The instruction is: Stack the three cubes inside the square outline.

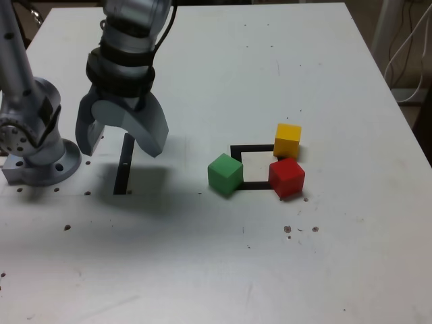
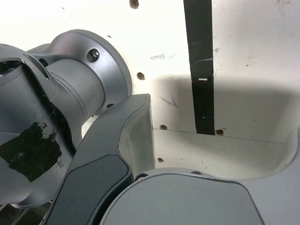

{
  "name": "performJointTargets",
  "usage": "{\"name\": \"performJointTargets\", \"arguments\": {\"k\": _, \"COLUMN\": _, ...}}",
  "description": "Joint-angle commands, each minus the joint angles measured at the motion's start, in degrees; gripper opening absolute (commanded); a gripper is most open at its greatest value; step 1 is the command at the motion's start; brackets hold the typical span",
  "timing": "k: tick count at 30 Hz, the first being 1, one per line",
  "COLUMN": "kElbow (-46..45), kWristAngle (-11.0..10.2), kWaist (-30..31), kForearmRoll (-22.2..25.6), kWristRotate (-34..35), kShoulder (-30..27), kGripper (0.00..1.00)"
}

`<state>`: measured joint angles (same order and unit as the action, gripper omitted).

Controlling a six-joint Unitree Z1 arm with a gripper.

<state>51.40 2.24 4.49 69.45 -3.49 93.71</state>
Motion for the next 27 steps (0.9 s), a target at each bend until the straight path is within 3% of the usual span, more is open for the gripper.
{"name": "performJointTargets", "arguments": {"k": 1, "kElbow": -0.1, "kWristAngle": -0.2, "kWaist": 0.1, "kForearmRoll": 0.3, "kWristRotate": 0.1, "kShoulder": 0.6, "kGripper": 0.99}}
{"name": "performJointTargets", "arguments": {"k": 9, "kElbow": 0.4, "kWristAngle": -0.5, "kWaist": 0.1, "kForearmRoll": 2.4, "kWristRotate": 0.2, "kShoulder": 0.8, "kGripper": 0.98}}
{"name": "performJointTargets", "arguments": {"k": 20, "kElbow": 9.4, "kWristAngle": -5.2, "kWaist": 1.7, "kForearmRoll": 7.6, "kWristRotate": 3.1, "kShoulder": -0.6, "kGripper": 0.97}}
{"name": "performJointTargets", "arguments": {"k": 27, "kElbow": 18.8, "kWristAngle": -7.1, "kWaist": 5.6, "kForearmRoll": 9.6, "kWristRotate": 4.7, "kShoulder": 3.7, "kGripper": 0.97}}
